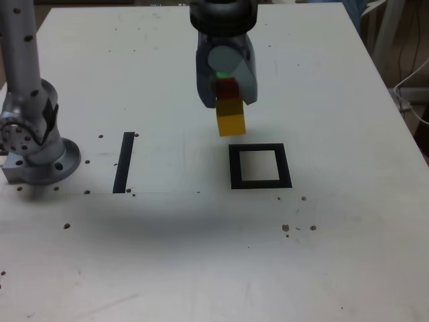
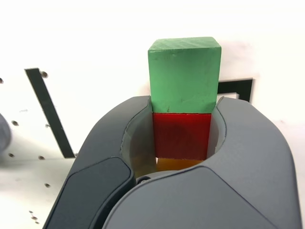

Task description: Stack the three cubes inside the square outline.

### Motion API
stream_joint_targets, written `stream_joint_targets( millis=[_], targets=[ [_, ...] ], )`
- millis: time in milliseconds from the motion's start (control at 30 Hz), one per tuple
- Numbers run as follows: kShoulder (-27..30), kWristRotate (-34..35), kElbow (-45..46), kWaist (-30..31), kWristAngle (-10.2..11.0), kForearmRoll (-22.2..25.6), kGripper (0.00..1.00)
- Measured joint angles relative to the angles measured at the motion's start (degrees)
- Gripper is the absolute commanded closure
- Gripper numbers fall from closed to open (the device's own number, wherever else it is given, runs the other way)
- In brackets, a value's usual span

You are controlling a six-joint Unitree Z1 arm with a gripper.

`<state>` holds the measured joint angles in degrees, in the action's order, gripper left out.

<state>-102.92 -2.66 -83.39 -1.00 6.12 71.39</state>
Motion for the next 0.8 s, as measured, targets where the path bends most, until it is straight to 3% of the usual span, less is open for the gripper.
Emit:
stream_joint_targets(
  millis=[167,400,800],
  targets=[
    [-0.15,3.42,-0.59,3.32,-0.76,0.99,0.67],
    [-0.9,7.6,2.03,7.71,-1.52,-1.55,0.67],
    [-9.09,8.52,-1.36,9.87,-1.58,-4.05,0.67]
  ],
)
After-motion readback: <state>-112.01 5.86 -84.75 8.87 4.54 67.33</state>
